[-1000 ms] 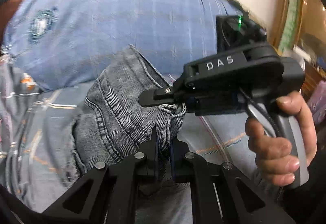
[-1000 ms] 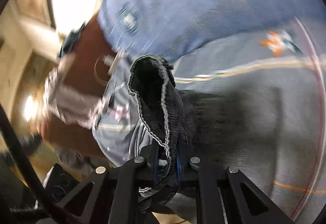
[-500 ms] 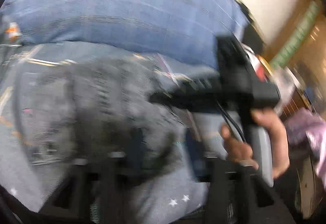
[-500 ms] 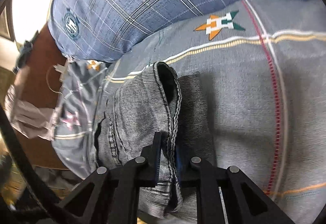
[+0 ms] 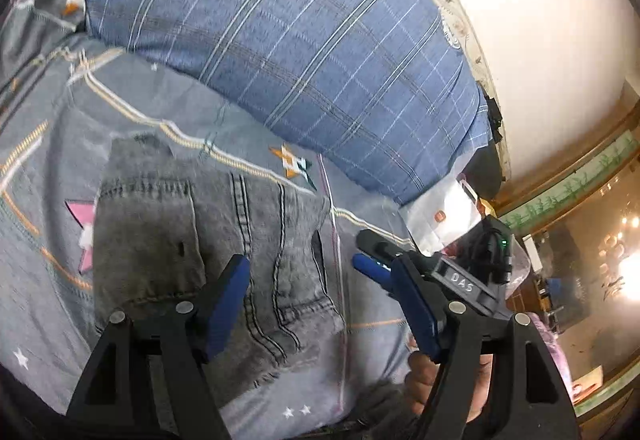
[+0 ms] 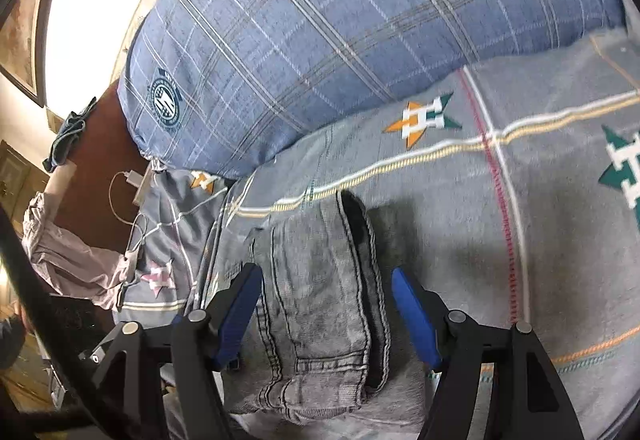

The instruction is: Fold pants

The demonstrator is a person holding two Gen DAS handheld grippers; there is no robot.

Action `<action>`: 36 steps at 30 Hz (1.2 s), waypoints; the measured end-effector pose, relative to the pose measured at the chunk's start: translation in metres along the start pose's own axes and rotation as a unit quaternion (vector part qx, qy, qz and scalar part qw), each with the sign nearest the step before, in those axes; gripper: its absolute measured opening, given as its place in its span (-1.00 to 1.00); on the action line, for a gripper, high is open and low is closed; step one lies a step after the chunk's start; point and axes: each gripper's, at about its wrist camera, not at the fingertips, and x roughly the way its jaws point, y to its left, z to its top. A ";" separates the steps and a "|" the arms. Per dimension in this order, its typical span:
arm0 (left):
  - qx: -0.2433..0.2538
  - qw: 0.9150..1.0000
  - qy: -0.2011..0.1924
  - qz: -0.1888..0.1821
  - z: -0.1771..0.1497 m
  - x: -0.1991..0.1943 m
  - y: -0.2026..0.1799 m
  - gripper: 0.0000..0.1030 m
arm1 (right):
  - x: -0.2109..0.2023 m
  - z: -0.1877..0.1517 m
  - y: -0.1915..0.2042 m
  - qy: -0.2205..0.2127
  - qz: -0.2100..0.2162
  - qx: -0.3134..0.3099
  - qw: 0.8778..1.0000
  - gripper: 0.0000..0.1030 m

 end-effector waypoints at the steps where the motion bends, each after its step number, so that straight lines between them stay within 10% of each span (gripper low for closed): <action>1: -0.002 1.000 0.001 0.001 -0.001 -0.001 0.002 0.43 | 0.005 -0.001 0.000 0.006 -0.001 0.004 1.000 0.38; 16: 0.009 0.999 0.011 0.037 -0.007 0.009 0.005 0.43 | 0.026 -0.007 -0.014 0.036 -0.010 0.022 0.999 0.38; 36: 0.071 0.975 -0.052 0.203 0.011 0.005 0.053 0.43 | 0.032 -0.020 0.001 0.043 -0.020 -0.012 0.999 0.60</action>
